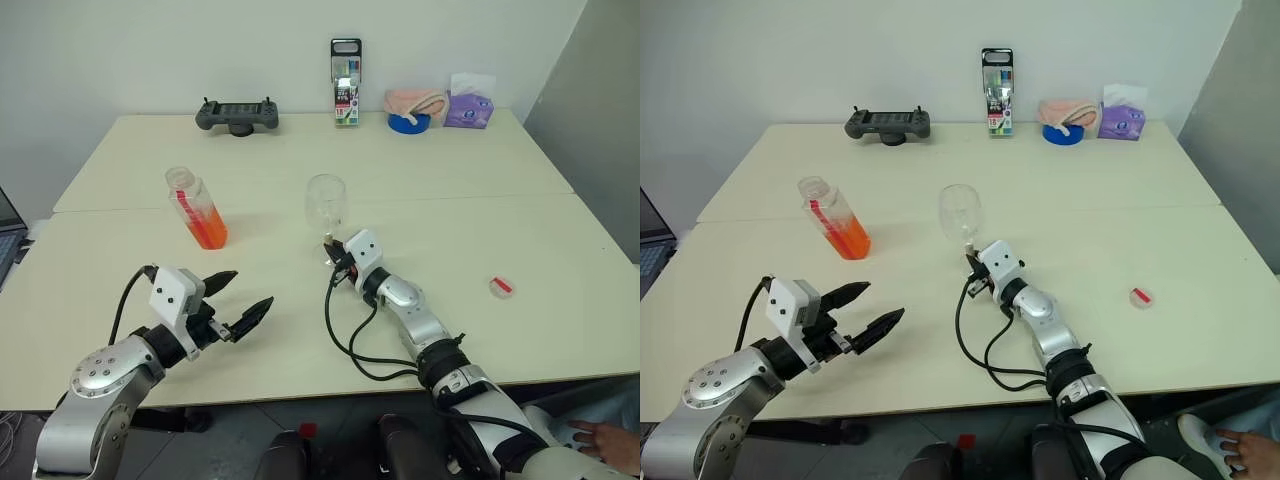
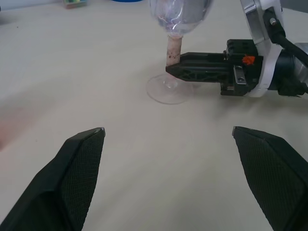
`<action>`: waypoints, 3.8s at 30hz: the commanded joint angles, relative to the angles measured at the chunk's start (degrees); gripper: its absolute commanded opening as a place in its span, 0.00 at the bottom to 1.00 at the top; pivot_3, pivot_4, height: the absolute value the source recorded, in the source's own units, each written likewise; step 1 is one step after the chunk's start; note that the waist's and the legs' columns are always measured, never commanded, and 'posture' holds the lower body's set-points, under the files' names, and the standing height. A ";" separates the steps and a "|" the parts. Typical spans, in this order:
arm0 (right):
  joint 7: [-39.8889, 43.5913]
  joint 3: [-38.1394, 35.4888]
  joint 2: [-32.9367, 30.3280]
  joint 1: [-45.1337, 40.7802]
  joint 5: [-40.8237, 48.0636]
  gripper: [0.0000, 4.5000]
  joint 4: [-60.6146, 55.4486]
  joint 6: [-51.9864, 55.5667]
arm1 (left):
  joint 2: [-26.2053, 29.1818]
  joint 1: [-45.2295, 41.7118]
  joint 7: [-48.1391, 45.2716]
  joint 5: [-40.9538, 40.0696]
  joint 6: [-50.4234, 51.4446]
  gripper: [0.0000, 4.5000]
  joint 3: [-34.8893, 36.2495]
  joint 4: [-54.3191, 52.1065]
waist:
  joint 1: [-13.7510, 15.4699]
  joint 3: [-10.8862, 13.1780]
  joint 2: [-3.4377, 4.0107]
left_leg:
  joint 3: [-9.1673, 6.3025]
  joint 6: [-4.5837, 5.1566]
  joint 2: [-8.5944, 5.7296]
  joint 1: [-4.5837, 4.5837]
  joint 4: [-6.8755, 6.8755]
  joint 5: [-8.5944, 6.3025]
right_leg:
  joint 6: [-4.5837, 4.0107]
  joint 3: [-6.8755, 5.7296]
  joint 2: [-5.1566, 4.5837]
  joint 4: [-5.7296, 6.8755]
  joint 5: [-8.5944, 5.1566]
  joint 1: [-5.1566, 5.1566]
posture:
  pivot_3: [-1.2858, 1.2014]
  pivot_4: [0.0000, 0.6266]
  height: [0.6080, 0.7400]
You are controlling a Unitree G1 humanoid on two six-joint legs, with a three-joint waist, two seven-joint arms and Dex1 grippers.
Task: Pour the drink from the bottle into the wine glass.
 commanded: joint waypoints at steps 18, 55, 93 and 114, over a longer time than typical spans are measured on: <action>11.85 1.59 -11.70 10.01 2.38 0.99 -31.92 20.35 | -4.35 -3.36 7.08 3.81 -5.79 1.00 3.47 6.78 | 0.26 -0.02 -0.04 | -0.01 0.00 0.00 -0.06 -0.01 0.00 | 0.06 0.00 -0.02 -0.04 -0.03 -0.03 | 0.52 0.24 1.00; 33.30 -12.29 -49.29 -7.44 38.88 0.99 -66.19 60.68 | -6.24 -49.19 19.27 19.59 -25.67 1.00 -1.02 59.76 | 1.44 0.07 -0.33 | -0.03 -0.05 -0.11 -0.19 0.00 -0.05 | 0.23 -0.12 -0.14 -0.12 -0.05 -0.05 | 0.52 0.24 1.00; 6.18 -23.62 -44.64 15.54 52.84 1.00 -88.66 67.99 | -6.64 -80.74 -4.35 36.20 -64.44 0.39 -21.52 89.26 | 1.32 0.18 -0.51 | -0.06 -0.06 -0.14 -0.67 0.28 -0.06 | 0.34 -0.14 -0.09 -0.12 -0.02 -0.29 | 0.52 0.24 1.00; -5.53 -20.26 -44.36 14.28 45.37 1.00 -84.38 68.14 | -2.74 -84.37 14.05 55.26 -80.68 0.39 -31.14 96.27 | 1.50 0.20 -0.53 | -0.13 -0.03 -0.16 -0.92 0.80 -0.09 | 0.49 -0.19 -0.11 -0.04 0.04 -0.29 | 0.52 0.24 1.00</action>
